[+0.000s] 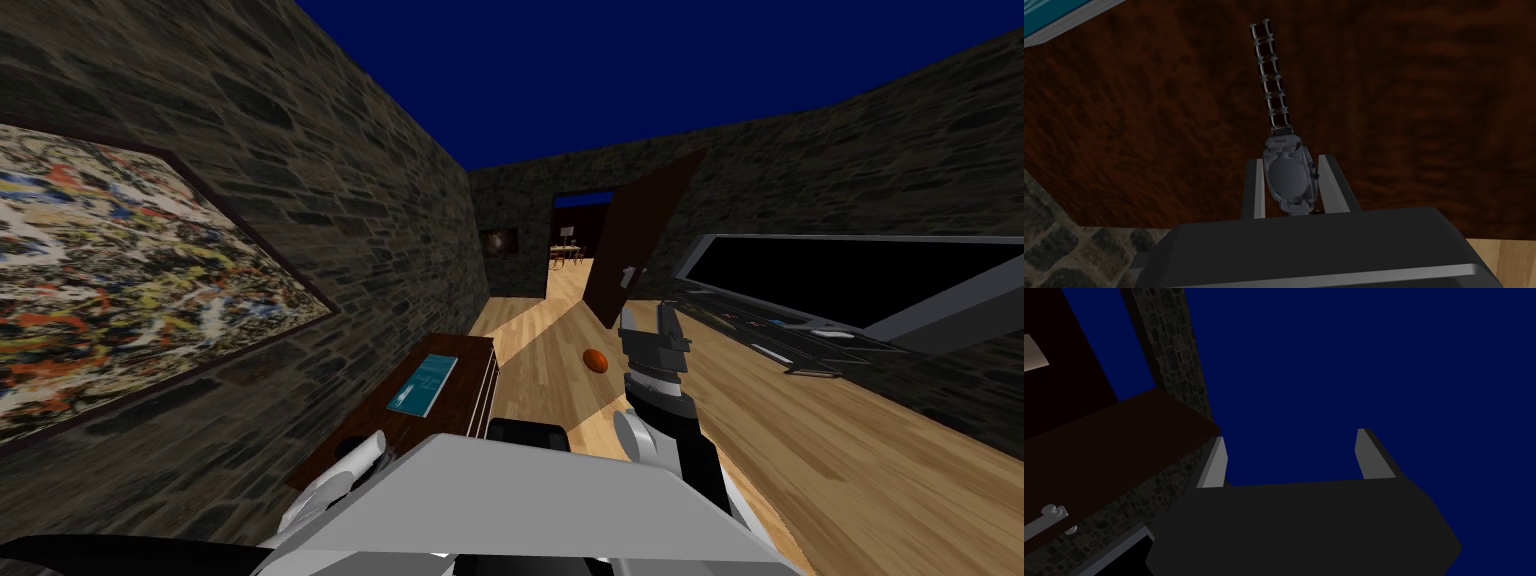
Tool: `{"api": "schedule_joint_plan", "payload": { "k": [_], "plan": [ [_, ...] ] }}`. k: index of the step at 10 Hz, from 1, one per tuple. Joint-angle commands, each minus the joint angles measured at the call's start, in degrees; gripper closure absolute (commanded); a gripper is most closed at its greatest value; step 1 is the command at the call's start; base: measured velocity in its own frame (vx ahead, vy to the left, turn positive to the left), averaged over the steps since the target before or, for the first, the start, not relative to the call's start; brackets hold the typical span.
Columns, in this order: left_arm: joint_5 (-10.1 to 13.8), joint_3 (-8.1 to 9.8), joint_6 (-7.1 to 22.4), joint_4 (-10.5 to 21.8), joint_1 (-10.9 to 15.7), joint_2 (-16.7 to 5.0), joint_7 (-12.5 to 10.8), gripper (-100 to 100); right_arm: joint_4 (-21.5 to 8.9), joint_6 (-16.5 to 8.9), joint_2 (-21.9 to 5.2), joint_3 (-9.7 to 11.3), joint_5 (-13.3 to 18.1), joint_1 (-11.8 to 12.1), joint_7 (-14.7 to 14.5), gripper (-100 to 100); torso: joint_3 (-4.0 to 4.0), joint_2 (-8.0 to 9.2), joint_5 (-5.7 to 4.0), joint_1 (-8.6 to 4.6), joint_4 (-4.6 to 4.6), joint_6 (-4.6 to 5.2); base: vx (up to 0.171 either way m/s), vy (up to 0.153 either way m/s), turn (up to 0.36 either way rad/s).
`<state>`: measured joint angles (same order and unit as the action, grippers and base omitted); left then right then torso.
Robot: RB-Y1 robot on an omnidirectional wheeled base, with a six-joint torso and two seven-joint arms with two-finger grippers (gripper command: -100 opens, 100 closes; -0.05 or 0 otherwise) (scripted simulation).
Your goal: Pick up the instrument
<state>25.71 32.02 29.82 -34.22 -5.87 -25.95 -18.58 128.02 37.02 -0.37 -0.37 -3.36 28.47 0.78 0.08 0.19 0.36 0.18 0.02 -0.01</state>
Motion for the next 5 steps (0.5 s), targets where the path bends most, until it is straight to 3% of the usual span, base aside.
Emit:
{"api": "schedule_joint_plan", "payload": {
  "k": [1,3,4,5],
  "plan": [
    [0.20,0.69,-0.30,2.54,1.83,-0.70,1.22,100,0.00,0.00,0.00,0.00,0.00,0.00,0.00,0,0.00,0.00,0.00,0.00,0.00,0.00,-0.039,-0.028,0.003],
    [-0.84,3.65,0.59,7.04,6.45,-2.23,3.66,100,0.00,0.00,0.00,0.00,0.00,0.00,0.00,0,0.00,-0.01,0.00,-0.01,0.00,0.00,-0.062,-0.043,0.014],
    [-0.13,2.79,0.07,5.75,5.06,-1.98,3.30,100,0.00,0.00,0.00,0.00,0.00,0.00,0.00,0,0.03,0.05,0.00,-0.04,0.01,0.00,-0.030,-0.019,-0.003],
    [-0.27,2.95,0.36,5.70,5.20,-2.00,3.35,0,0.00,0.00,0.00,0.00,0.00,0.00,0.00,0,-0.01,-0.02,0.03,0.03,-0.02,-0.03,0.000,0.000,0.000]
  ]
}}
